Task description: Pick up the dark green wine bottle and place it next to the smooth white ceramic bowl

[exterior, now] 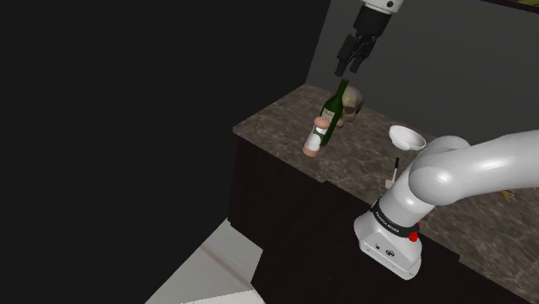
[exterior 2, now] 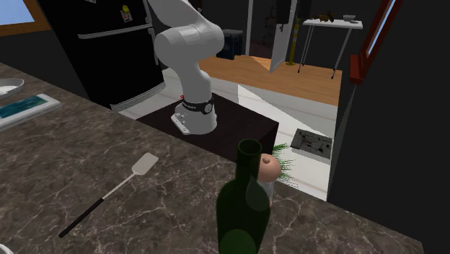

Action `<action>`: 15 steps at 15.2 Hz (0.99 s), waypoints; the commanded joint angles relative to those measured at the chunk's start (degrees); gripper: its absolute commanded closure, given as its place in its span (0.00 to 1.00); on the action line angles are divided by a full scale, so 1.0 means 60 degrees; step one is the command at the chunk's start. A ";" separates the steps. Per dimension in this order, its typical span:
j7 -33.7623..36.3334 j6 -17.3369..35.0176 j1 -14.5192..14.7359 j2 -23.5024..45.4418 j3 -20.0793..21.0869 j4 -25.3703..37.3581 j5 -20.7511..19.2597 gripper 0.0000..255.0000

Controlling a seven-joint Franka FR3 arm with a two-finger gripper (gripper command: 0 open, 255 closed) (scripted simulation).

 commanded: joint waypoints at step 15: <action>-0.3080 0.1835 -0.0723 0.2580 -0.2577 0.0716 -0.1287 0.00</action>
